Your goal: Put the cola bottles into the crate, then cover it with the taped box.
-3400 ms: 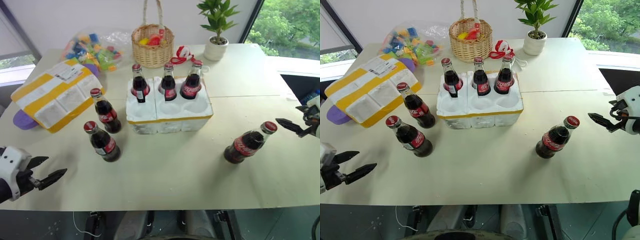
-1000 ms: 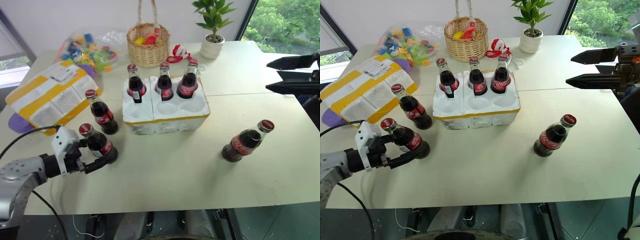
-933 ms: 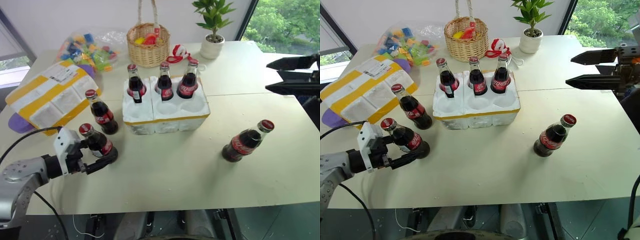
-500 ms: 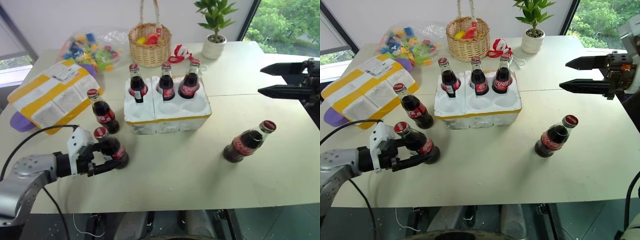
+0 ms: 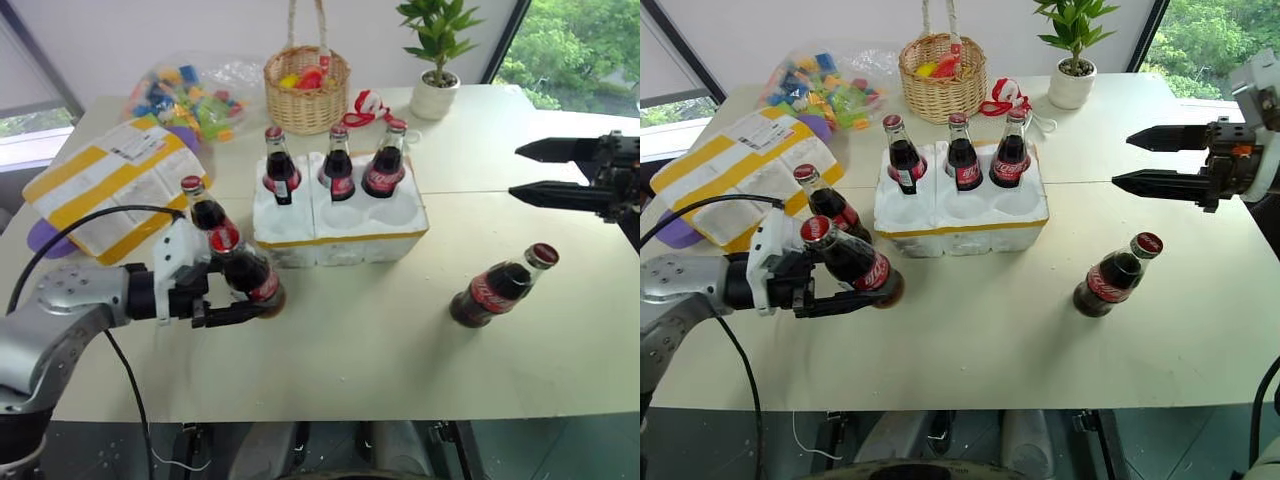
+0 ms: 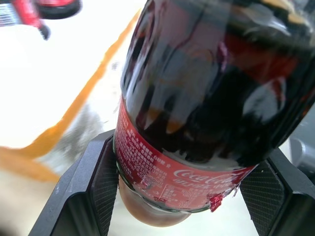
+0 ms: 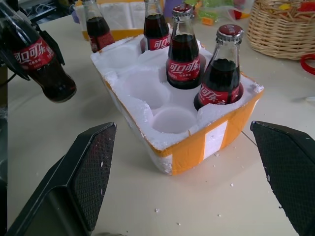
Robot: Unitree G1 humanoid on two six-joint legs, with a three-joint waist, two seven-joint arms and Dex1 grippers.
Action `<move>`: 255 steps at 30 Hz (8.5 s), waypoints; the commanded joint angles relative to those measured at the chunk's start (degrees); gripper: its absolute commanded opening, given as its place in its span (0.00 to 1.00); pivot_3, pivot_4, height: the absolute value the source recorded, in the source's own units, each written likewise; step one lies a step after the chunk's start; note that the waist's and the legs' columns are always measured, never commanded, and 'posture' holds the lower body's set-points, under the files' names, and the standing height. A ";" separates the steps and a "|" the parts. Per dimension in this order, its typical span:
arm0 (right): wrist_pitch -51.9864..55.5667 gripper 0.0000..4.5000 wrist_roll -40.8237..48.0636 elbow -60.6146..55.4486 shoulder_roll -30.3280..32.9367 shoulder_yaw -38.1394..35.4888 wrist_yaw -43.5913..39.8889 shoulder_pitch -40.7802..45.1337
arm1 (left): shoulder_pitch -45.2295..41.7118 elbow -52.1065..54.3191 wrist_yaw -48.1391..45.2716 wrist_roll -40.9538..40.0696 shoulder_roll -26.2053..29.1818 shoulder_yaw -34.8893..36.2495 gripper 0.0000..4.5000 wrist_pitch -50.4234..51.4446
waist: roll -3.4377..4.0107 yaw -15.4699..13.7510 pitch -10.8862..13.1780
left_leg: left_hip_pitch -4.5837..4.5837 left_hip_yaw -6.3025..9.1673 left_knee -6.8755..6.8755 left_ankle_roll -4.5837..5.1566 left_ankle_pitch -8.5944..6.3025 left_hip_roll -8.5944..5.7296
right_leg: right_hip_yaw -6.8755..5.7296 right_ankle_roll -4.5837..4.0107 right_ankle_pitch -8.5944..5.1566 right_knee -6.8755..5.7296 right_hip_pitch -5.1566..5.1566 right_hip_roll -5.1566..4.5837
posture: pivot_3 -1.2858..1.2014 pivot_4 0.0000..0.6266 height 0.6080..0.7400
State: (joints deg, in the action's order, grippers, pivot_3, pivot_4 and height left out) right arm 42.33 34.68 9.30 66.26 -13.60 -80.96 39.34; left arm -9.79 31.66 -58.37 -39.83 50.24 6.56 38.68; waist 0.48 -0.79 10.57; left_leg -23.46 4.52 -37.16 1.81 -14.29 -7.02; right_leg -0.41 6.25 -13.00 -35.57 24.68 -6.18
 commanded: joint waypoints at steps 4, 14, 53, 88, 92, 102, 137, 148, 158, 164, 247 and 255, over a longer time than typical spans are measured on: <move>1.09 1.00 2.52 -3.32 0.35 -3.93 2.04 -1.43 | -10.15 -1.32 6.89 1.98 -6.30 -4.30 0.63 -0.05 | -0.06 -0.04 0.03 | 0.00 0.02 -0.07 0.00 0.01 0.00 | -0.01 0.00 0.01 -0.03 -0.02 0.01 | 0.52 0.24 0.94; 2.64 1.00 4.47 -5.94 -0.21 -5.91 5.25 -4.37 | -20.69 -4.41 12.19 1.70 -12.53 -7.86 0.63 4.47 | -0.10 0.02 0.05 | 0.00 0.01 -0.10 0.12 0.10 0.00 | -0.01 0.04 0.03 -0.23 0.03 0.02 | 0.52 0.24 0.94; 2.35 1.00 7.85 -8.26 -2.14 -10.07 13.01 -10.95 | -30.71 -9.43 28.26 9.85 -25.99 -11.29 0.63 5.94 | -0.20 -0.06 0.09 | 0.00 0.00 -0.23 -0.03 0.21 -0.05 | 0.00 0.04 0.03 -0.45 0.06 0.02 | 0.52 0.24 0.94; -0.09 1.00 6.51 -8.57 -1.47 -8.01 12.37 -9.93 | -25.20 -5.10 15.47 1.54 -19.89 -6.06 0.99 13.39 | -0.18 0.06 0.07 | 0.01 0.01 -0.27 0.00 0.20 -0.04 | 0.00 0.05 0.03 -0.49 0.05 0.03 | 0.52 0.24 0.94; -0.95 1.00 5.74 -7.13 -1.62 -6.03 11.12 -8.34 | -19.37 0.74 10.84 -5.37 -12.71 0.80 0.99 15.11 | -0.15 0.17 0.05 | 0.01 0.01 -0.26 -0.02 0.21 -0.03 | 0.01 0.04 0.03 -0.49 0.08 0.03 | 0.52 0.24 0.94; -2.84 1.00 2.93 -2.57 -1.29 -0.19 6.09 -2.59 | 9.78 3.98 -6.02 -15.44 7.34 31.10 0.99 17.64 | -0.15 0.28 0.05 | 0.02 0.00 -0.14 0.08 0.14 -0.01 | 0.03 -0.17 -0.09 -0.46 0.14 0.00 | 0.52 0.24 0.94; 1.28 1.00 2.83 -5.91 -1.41 -0.75 4.91 -0.33 | -10.77 -31.69 6.39 9.91 -6.04 4.54 0.99 -6.70 | -0.16 0.04 0.04 | 0.00 -0.01 -0.06 -0.05 0.05 -0.03 | 0.02 0.02 0.02 -0.45 0.20 -0.04 | 0.52 0.24 0.94; 1.58 1.00 3.54 -6.35 -1.89 -0.79 6.07 -0.36 | -13.61 -32.36 4.63 8.87 -6.43 5.12 0.61 -5.04 | -0.17 0.11 0.05 | -0.02 -0.01 -0.06 0.05 0.11 -0.03 | 0.02 0.03 0.02 -0.46 0.23 -0.04 | 0.52 0.24 0.94; 1.03 1.00 3.44 -5.75 -1.84 -1.54 6.81 -1.58 | -27.75 -30.15 -10.79 -1.40 5.52 4.93 0.61 6.06 | -0.28 -0.07 0.11 | -0.58 0.05 -0.25 -0.05 0.21 -0.04 | -0.03 0.02 0.04 -0.57 0.70 -0.01 | 0.52 0.24 0.94; 1.14 1.00 3.82 -6.82 -2.34 -3.06 8.30 -3.60 | -42.56 -37.43 -16.13 3.35 0.41 -4.24 0.61 2.87 | -0.27 0.09 0.10 | -0.57 0.01 -0.32 -0.21 0.32 -0.08 | -0.03 0.04 0.06 -0.56 0.65 -0.02 | 0.52 0.24 0.94; -0.36 1.00 7.54 -43.39 -30.41 -19.21 43.69 -54.27 | -43.88 -30.86 -33.13 2.98 0.24 -12.92 0.99 2.54 | -0.39 0.05 -0.07 | -0.02 0.19 -0.79 0.22 0.06 0.06 | 0.22 0.15 0.13 -0.43 -0.23 0.27 | 0.52 0.24 0.94; -1.70 0.63 9.34 -43.44 -30.52 -19.17 45.31 -51.65 | -44.04 -31.29 -32.43 3.19 -0.31 -12.94 1.00 2.28 | -0.38 0.05 -0.06 | -0.02 0.19 -0.79 0.21 0.07 0.06 | 0.22 0.29 0.21 -0.44 -0.21 0.29 | 0.52 0.24 0.94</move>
State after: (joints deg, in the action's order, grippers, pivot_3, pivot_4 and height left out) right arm 42.04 42.02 -31.84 35.21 -30.87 -35.97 -13.84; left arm -52.44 -0.21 -90.99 -36.70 49.57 -8.11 41.18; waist 0.10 -0.75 10.51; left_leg -23.48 4.70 -37.95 2.02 -14.22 -6.96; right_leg -0.19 6.54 -12.80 -36.01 24.47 -5.90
